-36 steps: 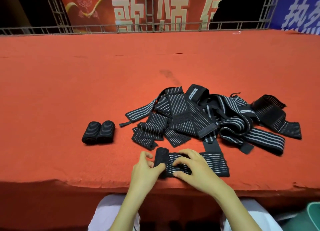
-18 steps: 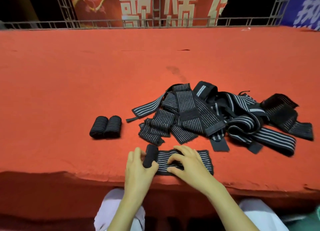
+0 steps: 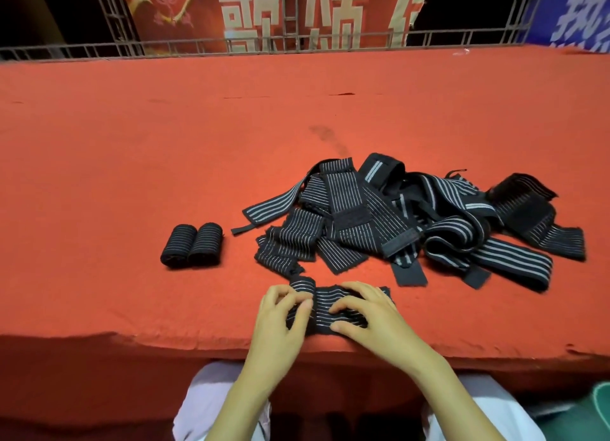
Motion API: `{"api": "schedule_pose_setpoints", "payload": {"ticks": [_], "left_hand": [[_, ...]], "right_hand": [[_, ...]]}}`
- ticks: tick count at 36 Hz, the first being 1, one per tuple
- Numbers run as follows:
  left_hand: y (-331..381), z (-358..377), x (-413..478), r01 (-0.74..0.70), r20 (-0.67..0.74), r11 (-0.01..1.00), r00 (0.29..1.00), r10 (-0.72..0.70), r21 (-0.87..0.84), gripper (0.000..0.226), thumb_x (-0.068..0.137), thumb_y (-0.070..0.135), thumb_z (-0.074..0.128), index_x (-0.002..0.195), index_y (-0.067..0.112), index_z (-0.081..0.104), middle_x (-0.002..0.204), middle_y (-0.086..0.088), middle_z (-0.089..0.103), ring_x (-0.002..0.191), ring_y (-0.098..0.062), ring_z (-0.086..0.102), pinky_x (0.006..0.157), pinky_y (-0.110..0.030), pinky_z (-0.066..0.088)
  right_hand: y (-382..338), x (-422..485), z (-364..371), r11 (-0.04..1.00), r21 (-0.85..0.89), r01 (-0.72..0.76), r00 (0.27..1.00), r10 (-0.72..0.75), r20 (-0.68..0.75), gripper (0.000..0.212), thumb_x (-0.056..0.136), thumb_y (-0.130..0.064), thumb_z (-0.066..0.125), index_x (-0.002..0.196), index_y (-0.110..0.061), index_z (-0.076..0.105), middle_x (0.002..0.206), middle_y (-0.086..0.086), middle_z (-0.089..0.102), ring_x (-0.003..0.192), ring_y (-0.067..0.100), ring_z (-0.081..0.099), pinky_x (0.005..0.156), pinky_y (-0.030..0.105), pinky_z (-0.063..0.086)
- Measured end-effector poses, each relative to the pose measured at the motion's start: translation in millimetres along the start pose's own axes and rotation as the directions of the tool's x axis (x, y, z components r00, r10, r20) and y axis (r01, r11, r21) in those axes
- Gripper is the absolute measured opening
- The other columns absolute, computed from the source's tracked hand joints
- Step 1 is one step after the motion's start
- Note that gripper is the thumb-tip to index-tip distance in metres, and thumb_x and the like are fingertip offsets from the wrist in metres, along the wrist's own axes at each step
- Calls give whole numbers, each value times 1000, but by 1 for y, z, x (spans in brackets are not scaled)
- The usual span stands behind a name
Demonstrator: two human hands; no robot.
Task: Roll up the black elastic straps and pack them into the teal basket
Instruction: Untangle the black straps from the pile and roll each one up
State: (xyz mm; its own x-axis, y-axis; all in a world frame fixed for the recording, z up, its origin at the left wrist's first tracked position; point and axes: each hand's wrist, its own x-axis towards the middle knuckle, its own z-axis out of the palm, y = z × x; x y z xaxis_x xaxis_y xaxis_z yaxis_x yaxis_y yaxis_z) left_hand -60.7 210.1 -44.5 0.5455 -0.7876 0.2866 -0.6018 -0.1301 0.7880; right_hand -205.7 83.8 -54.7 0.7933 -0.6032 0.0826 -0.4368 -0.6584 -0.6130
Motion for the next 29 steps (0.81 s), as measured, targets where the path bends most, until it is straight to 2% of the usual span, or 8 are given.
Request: {"api": "schedule_pose_setpoints", "payload": {"ticks": [3, 6, 8, 10, 15, 19, 23, 29], "left_hand": [[2, -11, 4, 59, 97, 992, 994, -48, -112, 19, 92, 27, 51, 97, 38, 66, 103, 9, 51, 92, 4, 53, 81, -7, 36], [-4, -17, 7, 119, 153, 985, 983, -99, -128, 36, 88, 4, 61, 98, 39, 65, 102, 5, 51, 78, 1, 49, 73, -7, 38], [-4, -16, 7, 196, 148, 969, 974, -174, -150, 30, 80, 18, 72, 99, 39, 63, 99, 2, 52, 81, -3, 51, 73, -11, 41], [-7, -12, 8, 269, 143, 948, 959, -247, -171, 38, 67, 40, 75, 101, 34, 61, 99, -1, 57, 83, -11, 55, 74, -20, 46], [1, -3, 12, 300, 115, 949, 951, -289, -98, 29, 76, 21, 76, 96, 25, 55, 78, 9, 62, 61, 4, 54, 64, -15, 46], [8, 0, 19, 341, 87, 940, 937, -338, -19, 36, 71, 26, 75, 98, 25, 51, 71, 6, 66, 68, -9, 63, 72, -33, 50], [9, -7, 25, 408, 96, 911, 911, -401, -65, 41, 65, 26, 76, 96, 22, 49, 68, 5, 65, 63, -10, 59, 60, -24, 43], [-12, -31, 24, 504, 42, 845, 862, -505, -177, 61, 40, 48, 66, 93, 21, 49, 75, 1, 67, 68, -18, 63, 65, -32, 46]], "right_hand": [[3, -1, 0, 1000, 10, 5, 1000, -5, 0, 53, 65, -73, 41, 103, -43, 63, 139, -19, 39, 132, 2, 29, 117, 39, 17], [5, -1, 1, 1000, 16, 8, 1000, -8, -2, 49, 66, -72, 42, 102, -45, 62, 138, -20, 39, 132, 1, 29, 117, 40, 17], [5, -1, 2, 1000, 19, 11, 1000, -11, -5, 49, 66, -72, 43, 102, -45, 62, 138, -19, 39, 132, 1, 29, 117, 41, 17], [6, -1, 3, 1000, 18, 11, 1000, -11, -6, 50, 66, -72, 43, 102, -44, 62, 137, -19, 39, 132, 1, 28, 116, 41, 18], [6, -2, 3, 1000, 9, 6, 1000, -6, -11, 50, 66, -72, 42, 103, -45, 62, 139, -18, 39, 134, 1, 27, 116, 40, 17], [1, 0, 2, 1000, -22, -5, 1000, 4, -14, 60, 64, -73, 39, 111, -43, 61, 141, -16, 39, 135, 3, 27, 116, 37, 17], [-4, 4, 3, 998, -59, -7, 999, 5, -42, 73, 61, -75, 37, 124, -42, 56, 139, -16, 41, 132, 7, 32, 113, 29, 19], [-25, 18, 16, 992, -107, 65, 998, -65, 5, 49, 77, -63, 56, 118, -36, 60, 137, -13, 41, 131, 8, 31, 106, 20, 13]]}}
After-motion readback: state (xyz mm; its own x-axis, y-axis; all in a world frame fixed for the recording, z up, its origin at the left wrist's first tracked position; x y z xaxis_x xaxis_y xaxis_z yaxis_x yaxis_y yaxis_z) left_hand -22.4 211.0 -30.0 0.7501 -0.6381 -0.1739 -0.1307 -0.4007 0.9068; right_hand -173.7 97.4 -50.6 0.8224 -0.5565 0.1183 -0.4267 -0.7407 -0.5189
